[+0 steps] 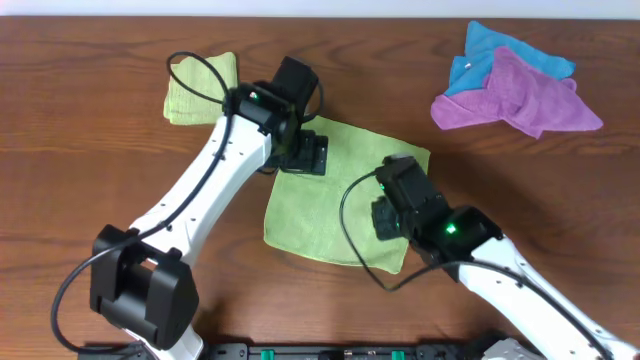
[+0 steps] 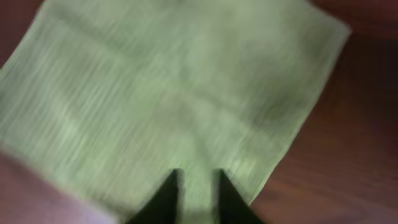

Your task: Fold the cloth

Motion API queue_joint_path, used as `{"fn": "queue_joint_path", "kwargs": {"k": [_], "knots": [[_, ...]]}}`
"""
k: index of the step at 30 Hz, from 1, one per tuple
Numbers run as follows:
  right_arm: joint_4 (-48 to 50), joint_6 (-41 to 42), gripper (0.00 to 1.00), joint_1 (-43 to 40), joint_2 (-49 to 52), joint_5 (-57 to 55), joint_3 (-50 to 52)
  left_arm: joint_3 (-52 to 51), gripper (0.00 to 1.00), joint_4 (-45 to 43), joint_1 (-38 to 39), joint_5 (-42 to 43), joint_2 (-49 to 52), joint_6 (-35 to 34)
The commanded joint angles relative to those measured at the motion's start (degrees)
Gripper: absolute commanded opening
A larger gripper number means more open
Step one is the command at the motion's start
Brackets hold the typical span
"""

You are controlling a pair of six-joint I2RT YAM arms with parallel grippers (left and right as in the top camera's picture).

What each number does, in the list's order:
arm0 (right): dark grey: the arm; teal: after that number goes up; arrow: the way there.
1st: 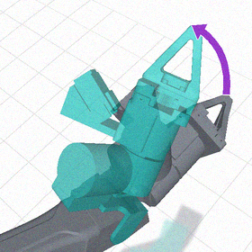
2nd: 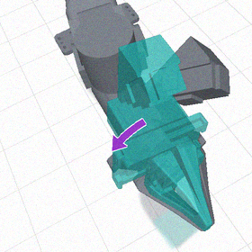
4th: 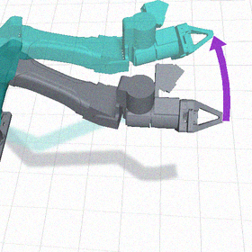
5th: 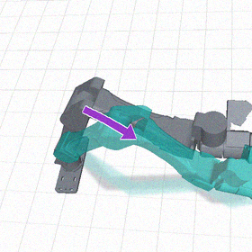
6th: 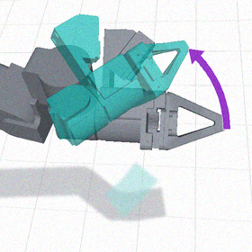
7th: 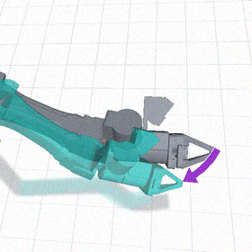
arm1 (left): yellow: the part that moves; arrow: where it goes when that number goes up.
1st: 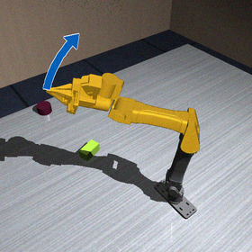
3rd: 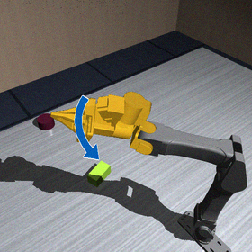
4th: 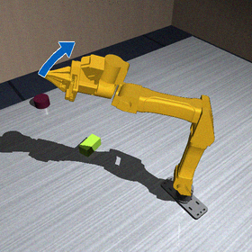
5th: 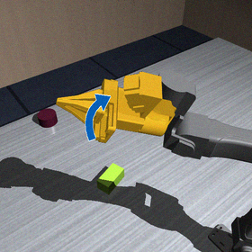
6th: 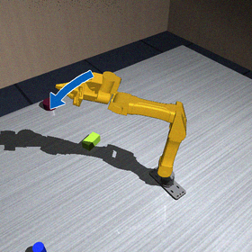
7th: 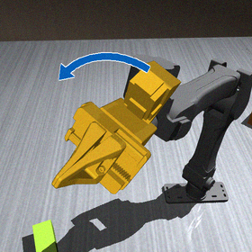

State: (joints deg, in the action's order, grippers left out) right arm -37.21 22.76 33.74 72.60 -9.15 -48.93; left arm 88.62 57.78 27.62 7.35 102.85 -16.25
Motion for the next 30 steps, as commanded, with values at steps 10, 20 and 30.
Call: {"fn": "queue_joint_path", "kwargs": {"k": [10,20,30], "knots": [[11.72,5.70,0.02,-23.69,14.25,14.67,1.11,-2.29,0.99,-17.70,0.22,7.96,12.81,3.21],[20.35,11.52,0.01,-23.65,24.33,23.74,-1.75,0.07,0.27,-19.54,0.28,5.53,17.81,1.51],[24.85,9.90,0.01,-22.82,32.20,19.41,-1.75,0.07,0.06,-21.40,0.28,1.01,17.81,0.85]]}}
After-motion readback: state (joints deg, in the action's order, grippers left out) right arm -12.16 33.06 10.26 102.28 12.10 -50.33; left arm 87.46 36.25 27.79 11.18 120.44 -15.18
